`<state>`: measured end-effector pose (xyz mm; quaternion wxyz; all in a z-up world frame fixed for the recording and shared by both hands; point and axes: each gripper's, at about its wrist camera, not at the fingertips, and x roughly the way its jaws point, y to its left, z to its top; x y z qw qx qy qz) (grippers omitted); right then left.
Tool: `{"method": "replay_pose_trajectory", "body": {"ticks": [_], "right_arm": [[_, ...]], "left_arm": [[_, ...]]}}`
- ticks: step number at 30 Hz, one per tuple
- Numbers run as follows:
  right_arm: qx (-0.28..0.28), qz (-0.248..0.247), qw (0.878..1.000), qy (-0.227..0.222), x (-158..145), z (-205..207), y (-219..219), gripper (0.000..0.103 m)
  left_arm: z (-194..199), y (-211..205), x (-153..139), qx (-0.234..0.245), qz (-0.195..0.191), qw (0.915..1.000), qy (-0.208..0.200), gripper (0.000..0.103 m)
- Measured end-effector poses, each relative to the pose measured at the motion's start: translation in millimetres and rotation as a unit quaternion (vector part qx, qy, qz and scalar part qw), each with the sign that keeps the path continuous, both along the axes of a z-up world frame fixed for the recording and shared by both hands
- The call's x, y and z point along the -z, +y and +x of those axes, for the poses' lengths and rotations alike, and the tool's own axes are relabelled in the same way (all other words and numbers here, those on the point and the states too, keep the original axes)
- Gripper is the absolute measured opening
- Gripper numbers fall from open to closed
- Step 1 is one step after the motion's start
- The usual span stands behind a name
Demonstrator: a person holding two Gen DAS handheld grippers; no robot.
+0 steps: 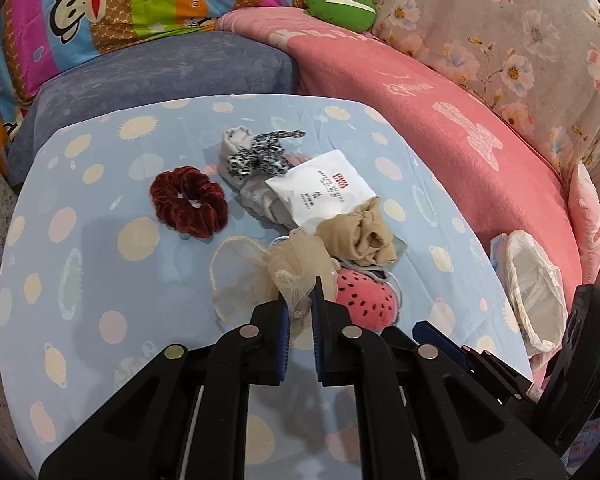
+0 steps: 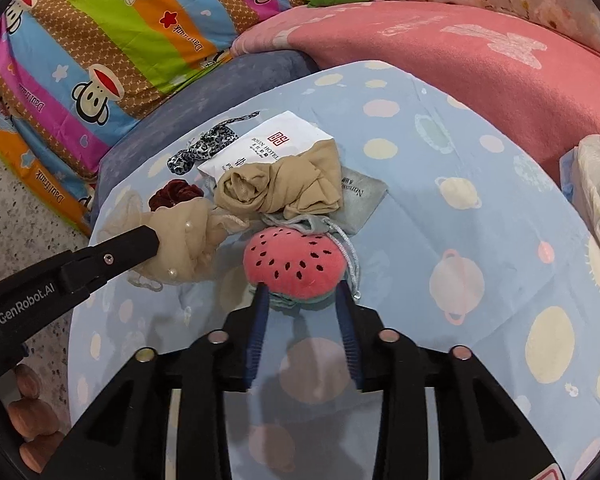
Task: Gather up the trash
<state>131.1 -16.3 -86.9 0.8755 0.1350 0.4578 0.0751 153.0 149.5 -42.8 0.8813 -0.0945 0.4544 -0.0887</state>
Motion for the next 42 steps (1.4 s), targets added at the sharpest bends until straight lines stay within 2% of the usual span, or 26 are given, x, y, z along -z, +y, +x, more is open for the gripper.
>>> {"method": "replay_pose_trajectory", "body": {"ticks": [2,4,8,11,16,20,26,35,42], "right_arm": [[-0.007,0.01,1.0,0.01,8,5,5,0.044],[-0.006,0.006,1.0,0.016,15,10,10,0.058],[-0.004,0.013,1.0,0.024,27,23,16,0.063],[0.005,0.01,1.0,0.023,31,33,17,0.063],[0.009,0.024,0.999,0.027,34,38,11,0.046],[0.008,0.009,1.0,0.013,19,28,10,0.043],[0.011,0.015,1.0,-0.02,-15,6,1,0.042],[0.047,0.013,0.995,-0.082,-75,-27,-42,0.043],[0.089,-0.01,0.989,-0.12,-109,-47,-92,0.043]], "left_arm": [[2,7,4,-0.008,0.0,1.0,0.004,0.009],[5,15,8,-0.013,0.002,0.9999,0.008,0.009],[11,22,15,-0.018,0.005,0.9997,0.015,0.009],[15,22,19,-0.016,0.005,0.9997,0.019,0.009],[15,19,19,-0.011,0.005,0.9997,0.02,0.009],[12,14,12,-0.007,0.004,0.9999,0.014,0.009],[1,-1,-11,0.004,0.002,1.0,-0.007,0.009],[-17,-42,-59,0.041,-0.007,0.9976,-0.054,0.007],[-20,-82,-93,0.09,-0.048,0.9921,-0.074,0.006]]}}
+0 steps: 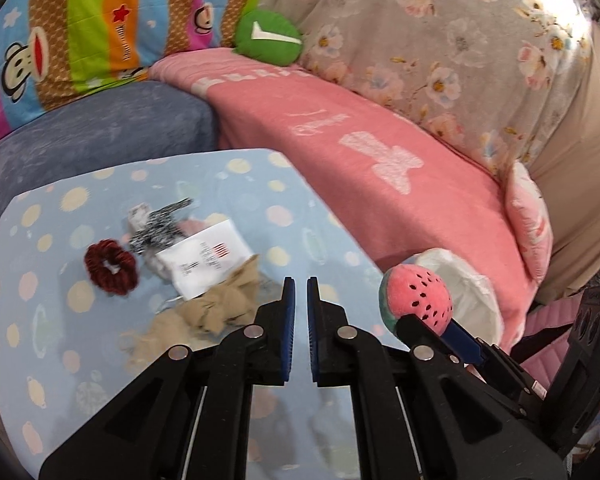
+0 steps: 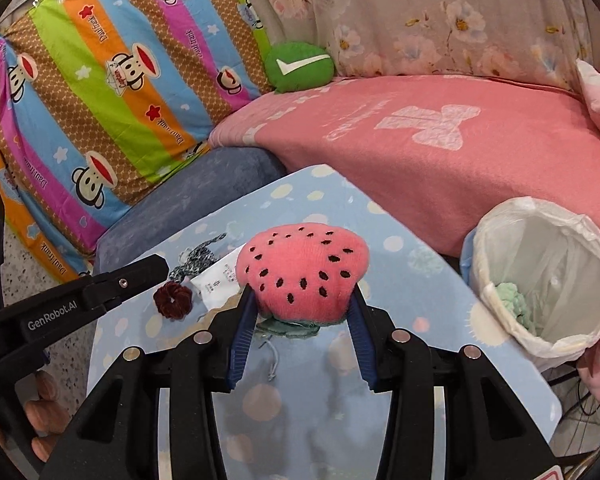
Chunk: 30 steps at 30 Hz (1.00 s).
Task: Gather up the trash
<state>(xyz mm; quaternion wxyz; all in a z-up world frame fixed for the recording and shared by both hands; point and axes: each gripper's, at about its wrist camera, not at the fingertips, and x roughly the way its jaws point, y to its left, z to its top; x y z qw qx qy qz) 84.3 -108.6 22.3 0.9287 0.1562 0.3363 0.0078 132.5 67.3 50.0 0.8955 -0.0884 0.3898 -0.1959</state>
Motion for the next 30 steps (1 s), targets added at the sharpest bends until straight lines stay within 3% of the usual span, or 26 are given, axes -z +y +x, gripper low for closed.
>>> {"method": "replay_pose_trajectory", "body": {"ticks": [8,15,16,17,18,20,26,30], "right_arm": [[0.061,-0.009,0.998,-0.01,-9,-20,-66,0.043],[0.062,0.003,0.998,0.003,10,-26,-77,0.043],[0.057,0.006,0.998,0.007,16,-25,-72,0.043],[0.052,0.009,0.999,0.011,21,-24,-67,0.043],[0.046,0.012,0.999,0.015,25,-22,-61,0.043],[0.034,0.017,0.999,0.023,36,-18,-49,0.043],[0.005,0.024,0.999,0.047,60,-6,-16,0.043],[-0.008,0.023,0.998,0.061,70,0,1,0.043]], "left_arm": [[4,-42,-19,0.046,-0.026,0.9986,-0.009,0.006],[7,-6,5,0.021,-0.031,0.9992,0.016,0.007],[7,3,12,0.011,-0.026,0.9994,0.02,0.01],[6,16,23,-0.005,-0.015,0.9995,0.028,0.028],[5,25,32,-0.016,-0.006,0.9993,0.033,0.054],[3,49,55,-0.051,0.014,0.9978,0.041,0.067],[9,94,120,-0.08,0.039,0.9898,0.112,0.067],[18,92,141,-0.079,0.049,0.9887,0.117,0.067]]}}
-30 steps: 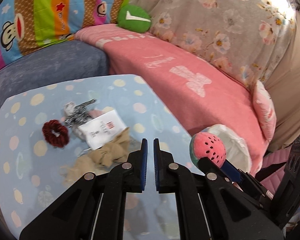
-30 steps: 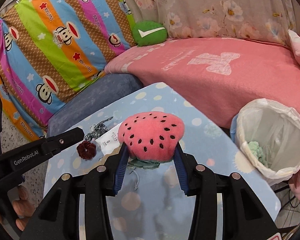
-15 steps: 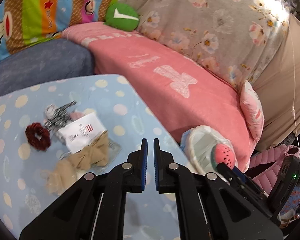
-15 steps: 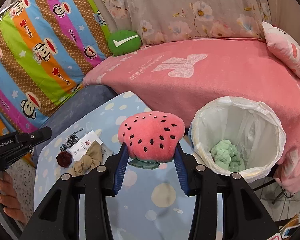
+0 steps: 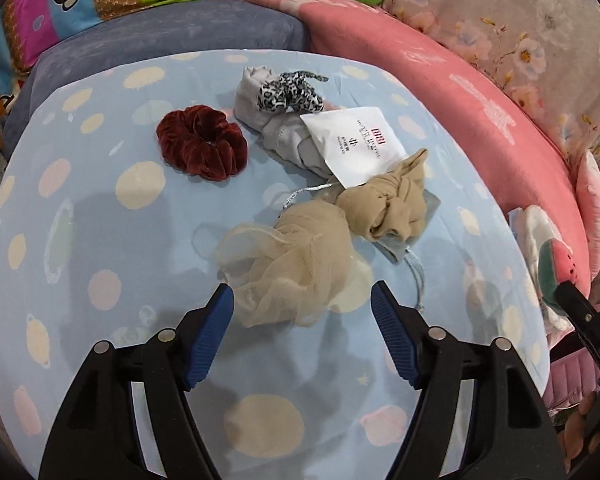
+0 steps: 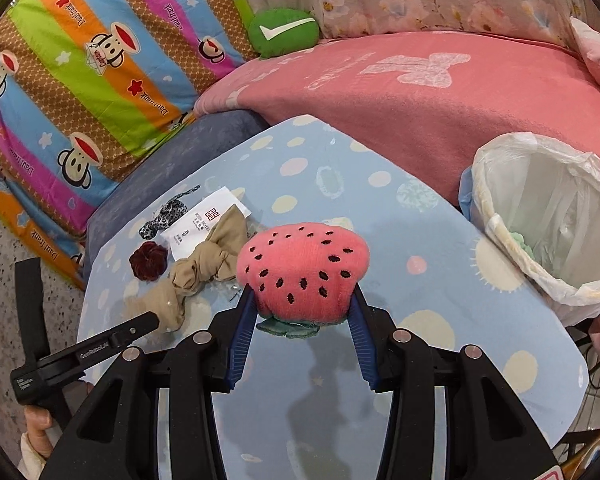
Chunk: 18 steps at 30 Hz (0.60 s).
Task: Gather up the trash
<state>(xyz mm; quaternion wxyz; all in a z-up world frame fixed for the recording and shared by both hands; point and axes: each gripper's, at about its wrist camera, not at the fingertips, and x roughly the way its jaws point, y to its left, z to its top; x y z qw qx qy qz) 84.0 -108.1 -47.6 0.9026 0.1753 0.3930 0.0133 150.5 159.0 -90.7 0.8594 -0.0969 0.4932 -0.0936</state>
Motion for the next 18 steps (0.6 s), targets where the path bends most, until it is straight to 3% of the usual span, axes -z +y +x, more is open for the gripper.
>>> {"method": "replay_pose_trajectory", "body": {"ticks": [1,2,3,5,7,18], "right_arm": [[-0.003,-0.002,1.0,0.002,1,1,3,0.043],[-0.005,-0.005,1.0,0.004,1,2,6,0.043],[-0.006,-0.008,1.0,0.006,1,3,9,0.043],[-0.009,-0.011,1.0,0.007,0,4,13,0.043],[-0.012,-0.014,1.0,0.006,-2,4,15,0.043],[-0.026,-0.011,0.999,-0.029,-38,0,21,0.043]], "left_arm": [[2,-2,2,0.002,-0.001,1.0,-0.003,0.066],[5,-5,3,0.003,0.0,1.0,-0.005,0.059],[8,-7,4,0.007,0.002,1.0,-0.003,0.043],[10,-11,4,0.015,-0.004,0.9999,0.003,0.022],[8,-13,-1,0.014,-0.009,0.9999,-0.001,0.015],[-18,-32,-91,0.024,0.012,0.9951,-0.095,0.012]]}}
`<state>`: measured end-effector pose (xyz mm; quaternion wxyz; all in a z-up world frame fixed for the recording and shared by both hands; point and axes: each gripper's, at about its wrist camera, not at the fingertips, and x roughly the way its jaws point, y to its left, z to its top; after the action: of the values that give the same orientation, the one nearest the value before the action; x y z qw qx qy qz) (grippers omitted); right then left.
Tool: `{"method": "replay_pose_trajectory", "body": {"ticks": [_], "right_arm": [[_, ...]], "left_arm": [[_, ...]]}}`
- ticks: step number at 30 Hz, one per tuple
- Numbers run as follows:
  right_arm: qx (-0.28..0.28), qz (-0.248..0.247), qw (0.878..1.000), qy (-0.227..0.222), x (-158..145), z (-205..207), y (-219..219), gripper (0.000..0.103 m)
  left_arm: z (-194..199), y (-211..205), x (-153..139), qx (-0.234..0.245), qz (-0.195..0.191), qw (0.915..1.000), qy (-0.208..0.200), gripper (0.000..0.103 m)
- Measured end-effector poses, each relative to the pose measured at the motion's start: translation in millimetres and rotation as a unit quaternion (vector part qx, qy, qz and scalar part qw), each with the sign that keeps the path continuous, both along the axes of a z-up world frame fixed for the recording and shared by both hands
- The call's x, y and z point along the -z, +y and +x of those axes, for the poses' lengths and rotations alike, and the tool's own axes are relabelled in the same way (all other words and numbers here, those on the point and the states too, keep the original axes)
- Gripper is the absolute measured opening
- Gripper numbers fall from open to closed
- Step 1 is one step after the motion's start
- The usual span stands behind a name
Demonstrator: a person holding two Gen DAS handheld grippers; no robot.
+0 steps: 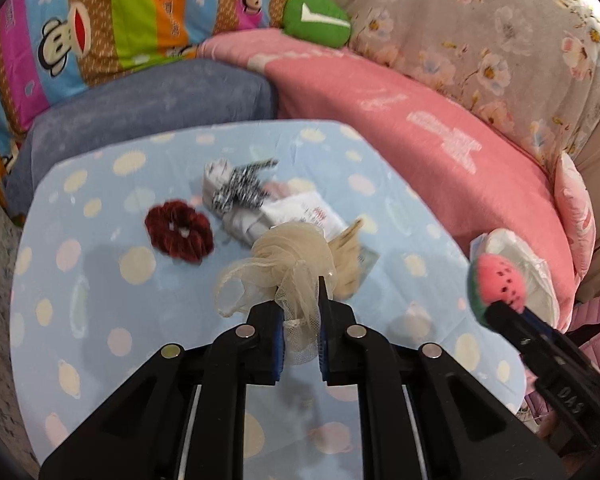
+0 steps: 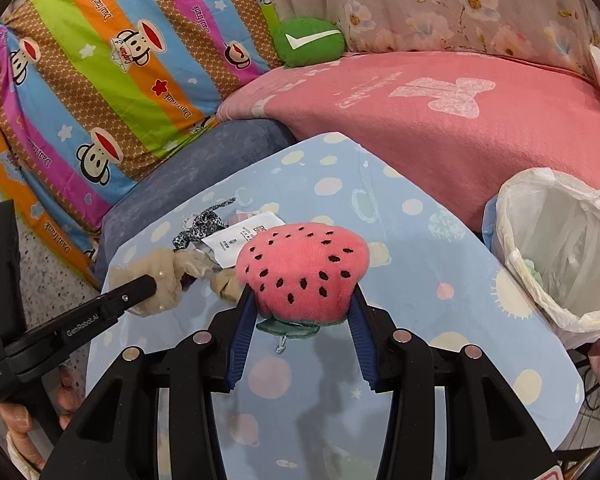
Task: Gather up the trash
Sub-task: 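Carry both items over the white bin and open both grippers to drop them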
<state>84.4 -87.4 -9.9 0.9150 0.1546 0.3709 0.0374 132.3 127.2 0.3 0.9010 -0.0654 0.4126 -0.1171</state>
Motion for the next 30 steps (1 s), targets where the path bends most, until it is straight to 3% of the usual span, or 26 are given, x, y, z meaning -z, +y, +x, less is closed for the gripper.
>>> {"method": "replay_pose_trajectory", "body": {"ticks": [5,13,22,30], "right_arm": [[0.007,-0.008,1.0,-0.022,-22,-1,-10,0.043],[0.049,-0.021,0.997,-0.051,-50,-10,-59,0.044],[0.117,-0.031,0.991,-0.049,-50,-27,-134,0.044],[0.176,-0.033,0.983,-0.028,-31,-39,-198,0.044]], "left_arm": [[-4,-28,-35,0.027,-0.007,0.9991,-0.033,0.012],[-4,-99,-65,0.094,-0.021,0.9935,-0.061,0.012],[-4,-189,-71,0.17,-0.038,0.983,-0.059,0.012],[-1,-266,-58,0.233,-0.048,0.9708,-0.031,0.013]]}}
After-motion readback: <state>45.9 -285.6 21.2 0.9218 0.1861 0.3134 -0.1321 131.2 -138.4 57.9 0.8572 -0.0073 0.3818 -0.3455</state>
